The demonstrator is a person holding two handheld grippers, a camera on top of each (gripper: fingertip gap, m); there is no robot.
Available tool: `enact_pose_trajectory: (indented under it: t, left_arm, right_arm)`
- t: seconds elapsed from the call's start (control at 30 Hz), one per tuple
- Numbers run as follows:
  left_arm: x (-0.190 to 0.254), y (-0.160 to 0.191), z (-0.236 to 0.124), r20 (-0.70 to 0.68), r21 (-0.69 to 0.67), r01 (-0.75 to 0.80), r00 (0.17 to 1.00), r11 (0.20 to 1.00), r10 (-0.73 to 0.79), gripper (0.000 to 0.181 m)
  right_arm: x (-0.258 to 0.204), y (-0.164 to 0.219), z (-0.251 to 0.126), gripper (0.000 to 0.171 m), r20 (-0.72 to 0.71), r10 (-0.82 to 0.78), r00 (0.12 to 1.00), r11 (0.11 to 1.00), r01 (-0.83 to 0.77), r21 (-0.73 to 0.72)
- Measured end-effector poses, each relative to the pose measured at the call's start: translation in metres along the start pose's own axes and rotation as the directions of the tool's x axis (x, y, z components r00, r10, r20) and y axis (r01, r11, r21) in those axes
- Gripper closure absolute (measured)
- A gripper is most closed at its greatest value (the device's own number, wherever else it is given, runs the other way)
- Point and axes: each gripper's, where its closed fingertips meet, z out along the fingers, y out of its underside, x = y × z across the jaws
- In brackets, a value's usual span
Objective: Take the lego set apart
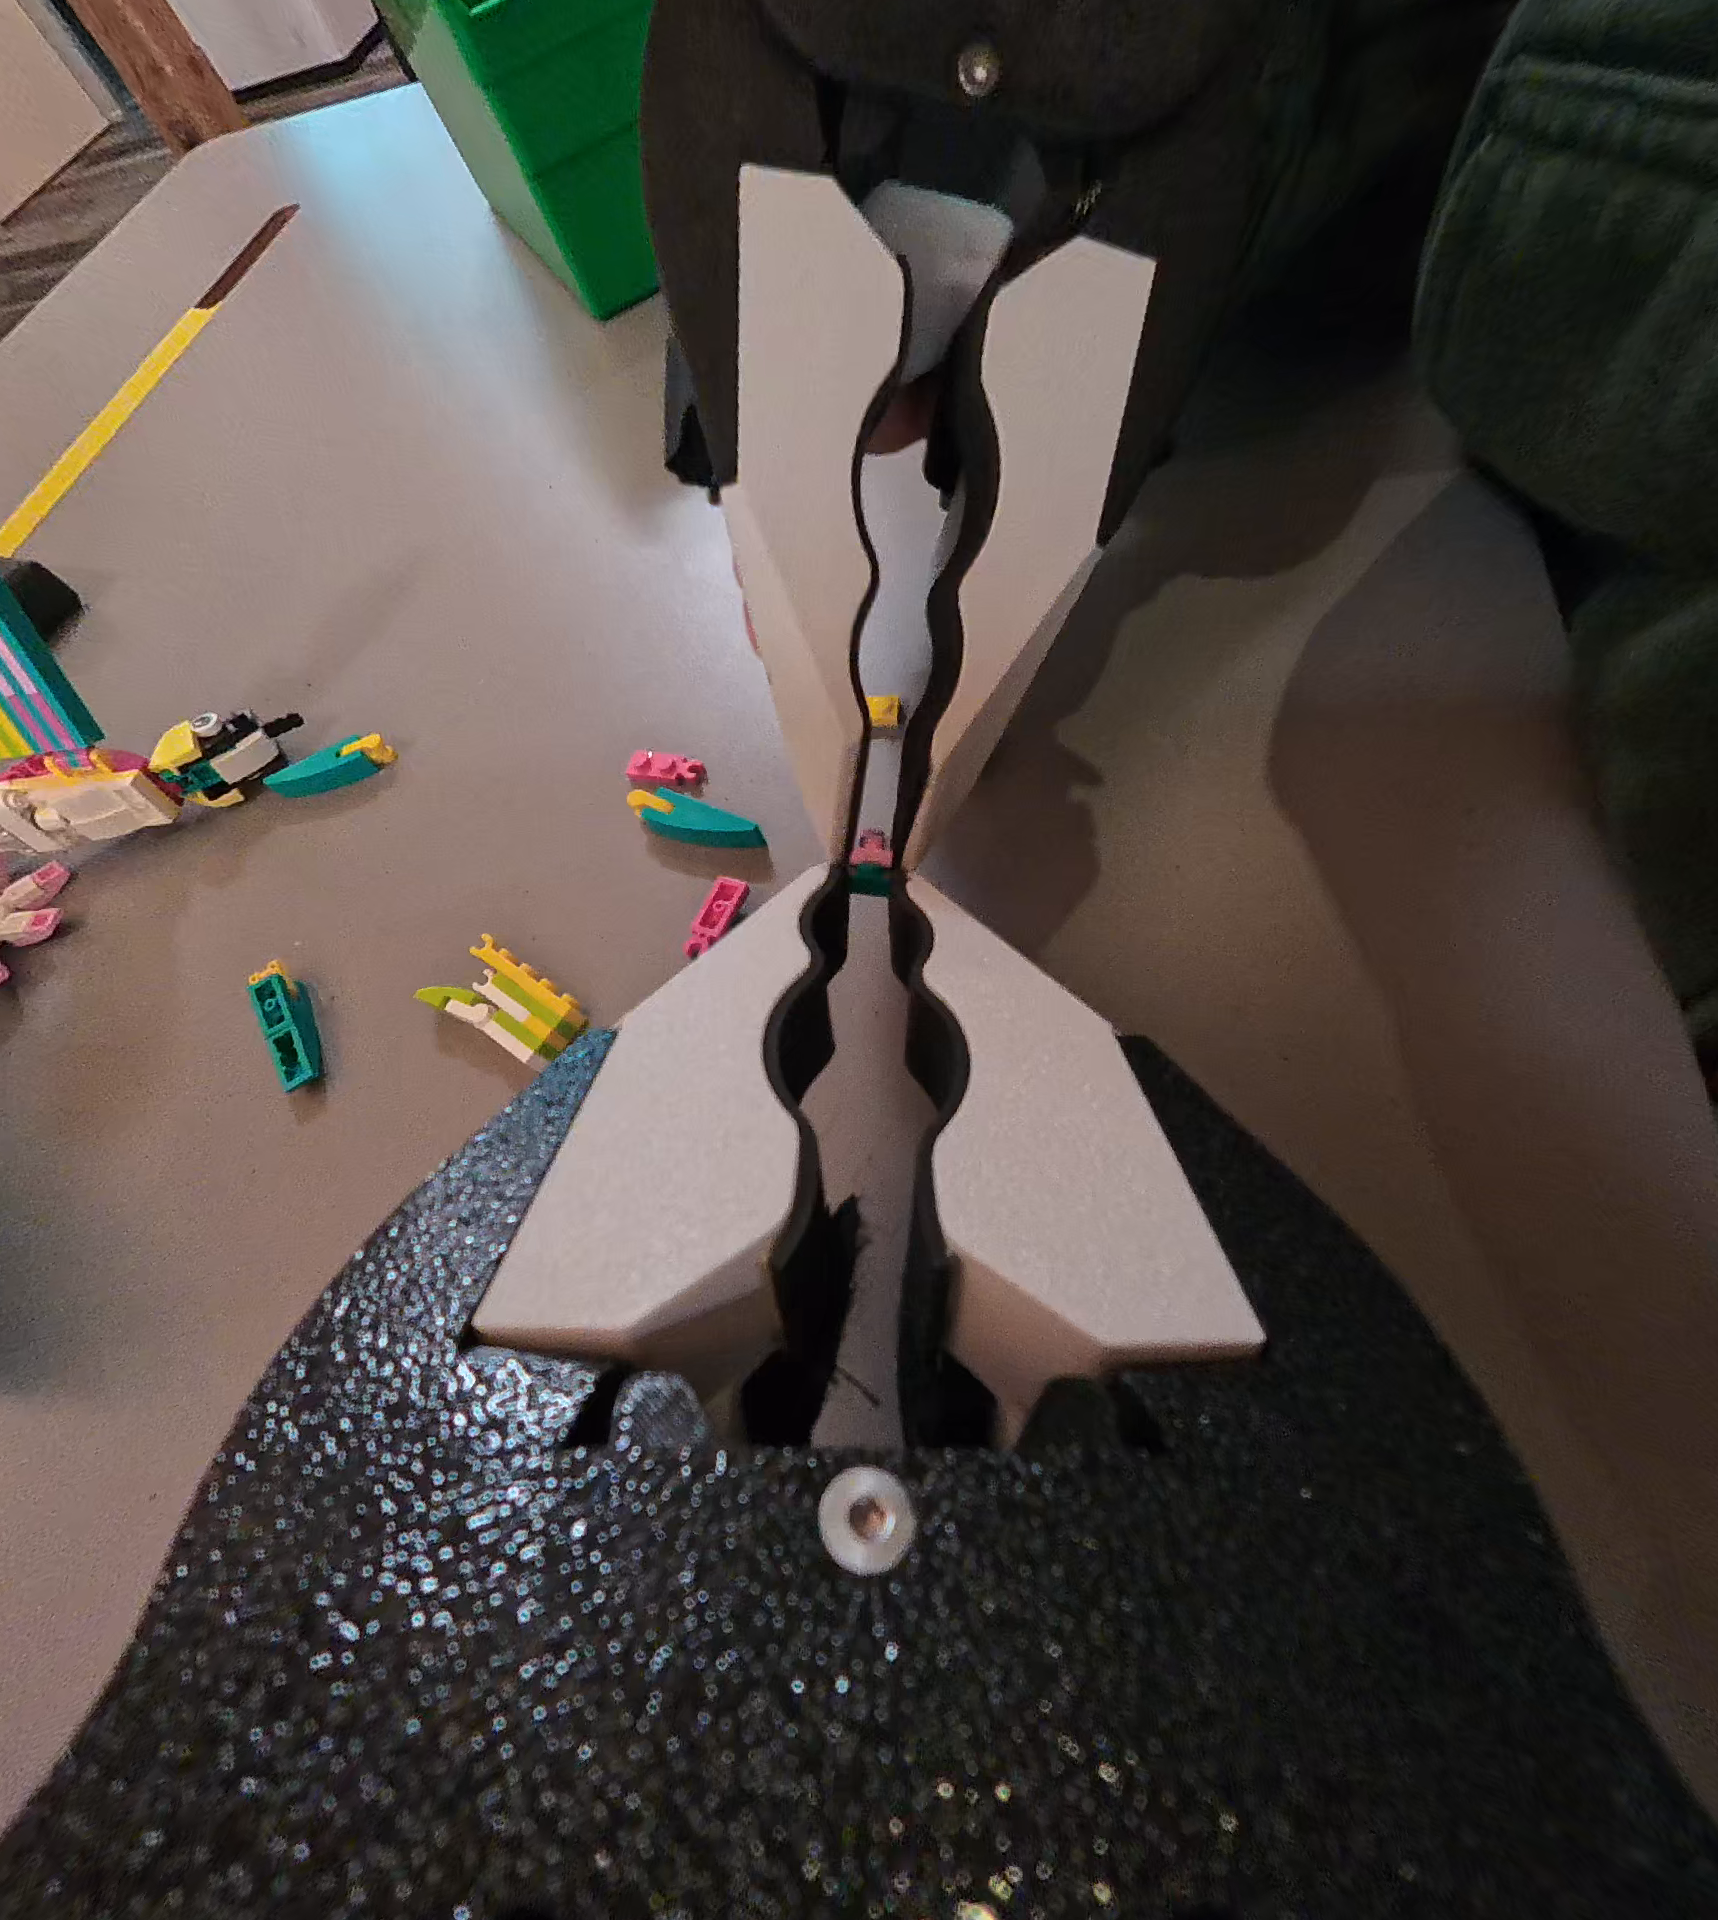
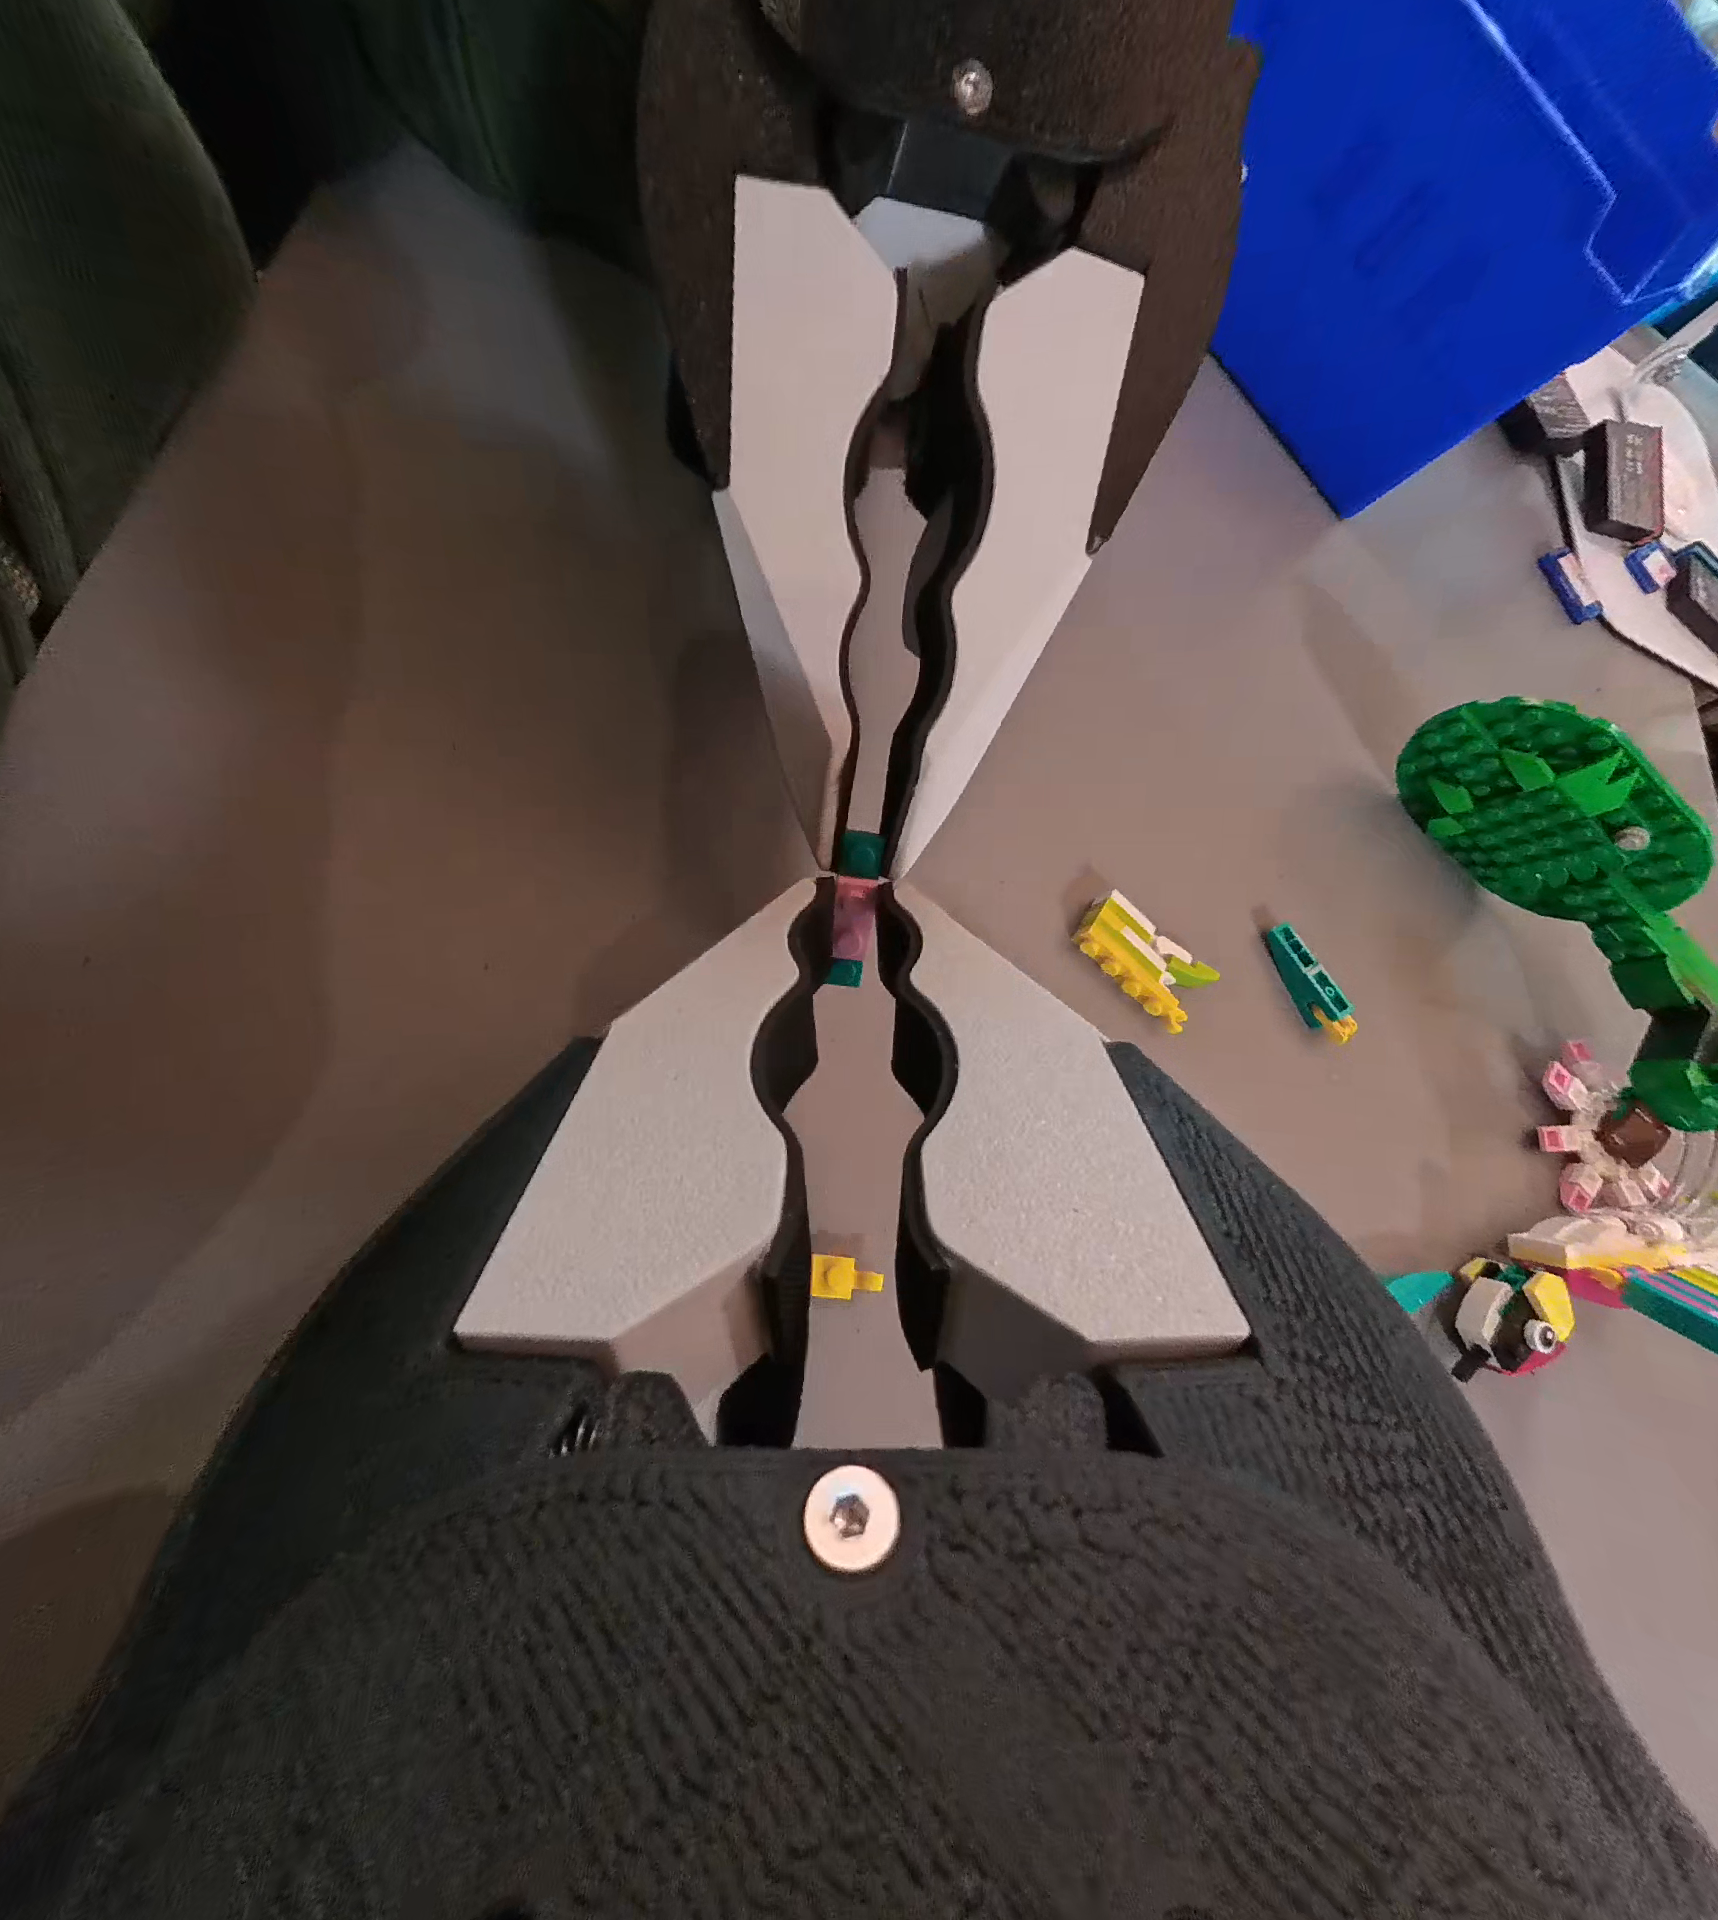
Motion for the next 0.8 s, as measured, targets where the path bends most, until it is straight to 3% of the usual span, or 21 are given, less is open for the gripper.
enact_pose_trajectory:
  t: [0.03, 0.17, 0.2, 0.23, 0.3, 0.43, 0.53, 0.63, 0.7, 0.8]
  left_arm:
    - [-0.001, 0.001, 0.001, 0.007, -0.007, -0.001, 1.000, 1.000, 0.001, 0.175]
    - [-0.011, -0.003, -0.007, 0.041, 0.036, 0.066, 0.997, 0.997, -0.067, 0.176]
    - [-0.030, 0.015, -0.014, 0.151, -0.049, 0.041, 0.988, 0.998, -0.034, 0.175]
    - [-0.039, 0.023, -0.024, 0.189, -0.051, 0.057, 0.981, 0.997, -0.046, 0.176]
    - [-0.040, 0.008, -0.039, 0.129, 0.108, 0.164, 0.976, 0.981, -0.177, 0.176]
    - [-0.080, -0.004, -0.084, 0.362, 0.202, 0.155, 0.905, 0.967, -0.221, 0.175]
    - [-0.124, -0.007, -0.173, 0.642, 0.304, 0.160, 0.694, 0.939, -0.326, 0.175]
    - [-0.153, 0.014, -0.264, 0.820, 0.328, 0.201, 0.424, 0.923, -0.384, 0.175]
    - [-0.163, 0.042, -0.300, 0.881, 0.281, 0.307, 0.294, 0.909, -0.371, 0.176]
    - [-0.175, 0.073, -0.322, 0.897, 0.282, 0.421, 0.203, 0.862, -0.393, 0.172]
  right_arm:
    - [0.000, 0.001, 0.000, 0.166, -0.001, -0.009, 1.000, 1.000, 0.009, -0.007]
    - [0.007, -0.008, -0.011, 0.166, -0.025, 0.009, 1.000, 0.997, -0.008, 0.074]
    - [0.014, -0.011, -0.020, 0.166, -0.048, 0.031, 0.998, 0.994, -0.026, 0.108]
    - [0.023, -0.014, -0.033, 0.166, -0.078, 0.067, 0.995, 0.986, -0.054, 0.159]
    - [0.039, -0.023, -0.055, 0.166, -0.094, 0.156, 0.983, 0.953, -0.124, 0.278]
    - [0.057, -0.028, -0.063, 0.166, -0.132, 0.240, 0.962, 0.907, -0.174, 0.385]
    - [0.077, -0.041, -0.058, 0.165, -0.197, 0.281, 0.939, 0.883, -0.172, 0.436]
    - [0.115, -0.094, -0.041, 0.166, -0.170, 0.337, 0.926, 0.815, -0.197, 0.546]
    - [0.144, -0.139, -0.014, 0.166, -0.153, 0.327, 0.932, 0.796, -0.184, 0.577]
    - [0.180, -0.194, 0.057, 0.166, -0.066, 0.313, 0.947, 0.833, -0.241, 0.499]
